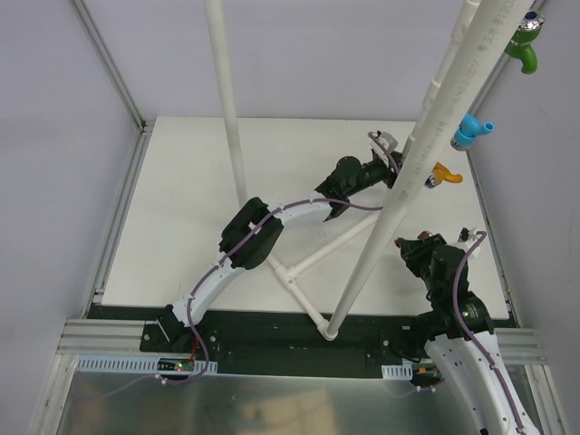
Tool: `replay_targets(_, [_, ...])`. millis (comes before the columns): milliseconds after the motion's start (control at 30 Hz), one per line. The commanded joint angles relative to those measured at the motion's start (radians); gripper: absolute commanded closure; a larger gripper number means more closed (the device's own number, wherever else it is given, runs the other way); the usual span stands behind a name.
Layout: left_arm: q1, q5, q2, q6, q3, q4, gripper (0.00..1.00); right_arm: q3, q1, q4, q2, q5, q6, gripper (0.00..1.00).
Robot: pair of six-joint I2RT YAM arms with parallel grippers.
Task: Install the water faucets
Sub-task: Install the water faucet onto the adaptor.
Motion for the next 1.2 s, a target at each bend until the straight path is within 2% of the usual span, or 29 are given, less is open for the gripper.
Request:
replay_targets(0, [-0.003, 0.006, -0.074, 0.009, -0.086, 0.093, 0.58, 0.050, -0.006, 0.013, -0.016, 0.016, -0.013, 1.00])
replay_targets(167, [0.007, 0.046, -0.167, 0.031, -0.234, 0.107, 0.89, 0.050, -0.006, 0.013, -0.016, 0.021, -0.022, 1.00])
replay_targets(267, [0.014, 0.073, -0.203, 0.031, -0.311, 0.126, 0.99, 0.048, -0.006, 0.013, -0.022, 0.024, -0.032, 1.00])
replay_targets(500, [0.017, 0.115, -0.334, 0.025, -0.514, 0.167, 1.00, 0.045, -0.005, 0.019, -0.035, 0.029, -0.067, 1.00])
replay_targets(600, [0.017, 0.142, -0.397, 0.009, -0.605, 0.178, 1.00, 0.027, -0.006, 0.077, -0.023, -0.039, -0.088, 1.00])
replay_targets(733, [0.022, 0.179, -0.453, -0.015, -0.693, 0.216, 1.00, -0.032, -0.006, 0.240, 0.015, -0.184, -0.122, 1.00])
replay_targets(967, [0.025, 0.208, -0.512, -0.014, -0.760, 0.222, 1.00, -0.154, -0.005, 0.617, 0.046, -0.324, -0.202, 1.00])
replay_targets(1100, [0.024, 0.204, -0.532, -0.006, -0.798, 0.248, 0.96, -0.210, 0.006, 0.706, 0.037, -0.340, -0.228, 1.00])
replay_targets(1167, [0.024, 0.201, -0.546, -0.001, -0.821, 0.265, 0.88, -0.240, 0.013, 0.763, 0.023, -0.340, -0.234, 1.00])
